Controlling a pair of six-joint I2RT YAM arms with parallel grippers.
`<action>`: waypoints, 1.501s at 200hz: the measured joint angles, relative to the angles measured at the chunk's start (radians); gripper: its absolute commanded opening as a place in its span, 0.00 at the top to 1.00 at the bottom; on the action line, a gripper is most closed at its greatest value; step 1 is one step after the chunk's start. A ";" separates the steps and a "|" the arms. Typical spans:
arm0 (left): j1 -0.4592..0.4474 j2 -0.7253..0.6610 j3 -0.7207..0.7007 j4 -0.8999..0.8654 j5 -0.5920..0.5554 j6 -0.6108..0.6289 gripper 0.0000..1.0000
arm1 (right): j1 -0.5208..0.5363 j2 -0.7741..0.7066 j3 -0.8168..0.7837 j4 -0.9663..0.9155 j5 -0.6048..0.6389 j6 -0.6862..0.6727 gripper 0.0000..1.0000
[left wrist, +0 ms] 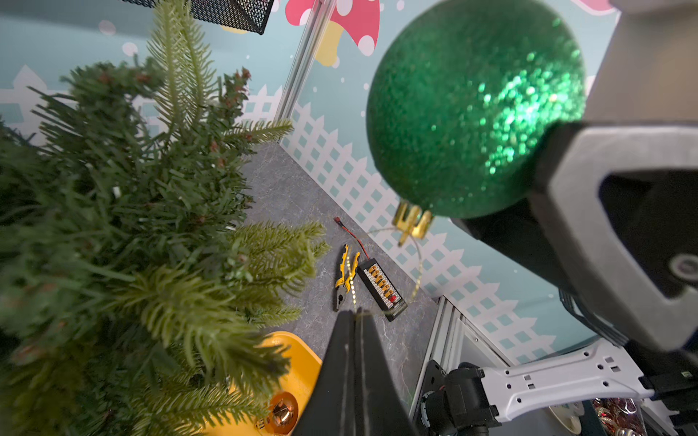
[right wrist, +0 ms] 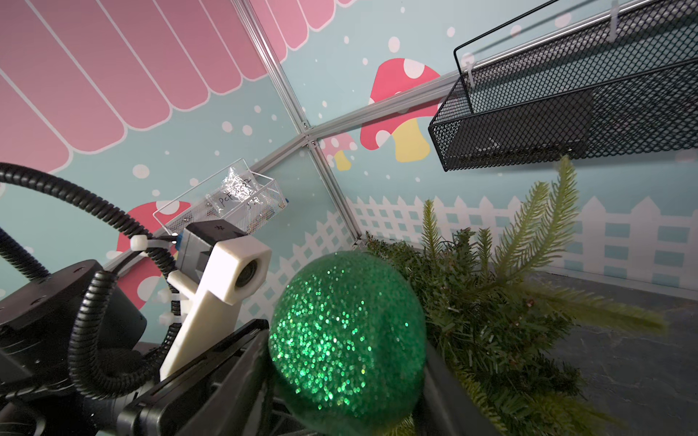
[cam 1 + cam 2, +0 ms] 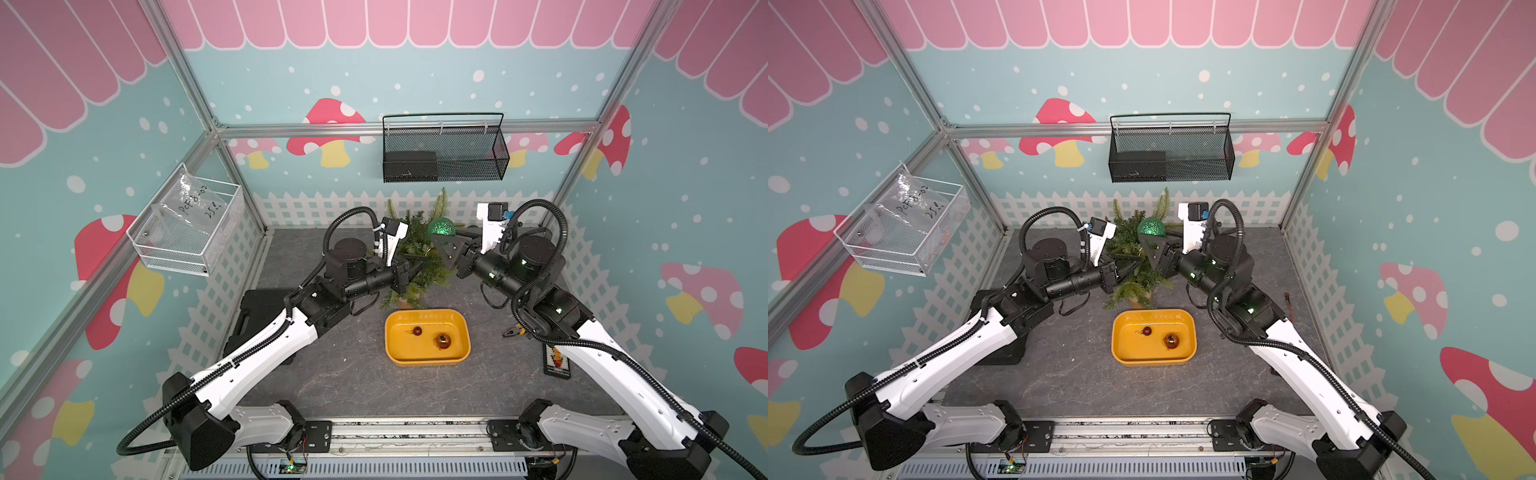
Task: Decorate the small christmas tree with ornaments
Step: Hang an ornament on the christmas tree.
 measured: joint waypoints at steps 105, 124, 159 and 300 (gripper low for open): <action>0.042 0.024 0.001 0.035 0.020 -0.048 1.00 | -0.032 0.023 0.000 0.000 -0.008 0.015 0.49; 0.042 0.031 0.001 0.043 0.034 -0.057 1.00 | -0.032 0.037 0.000 -0.001 -0.008 0.018 0.49; 0.047 0.046 0.001 0.047 0.055 -0.080 1.00 | -0.033 0.051 0.000 -0.008 -0.007 0.024 0.49; 0.089 0.051 -0.036 0.158 0.133 -0.211 1.00 | -0.053 0.120 0.061 -0.009 0.045 0.091 0.49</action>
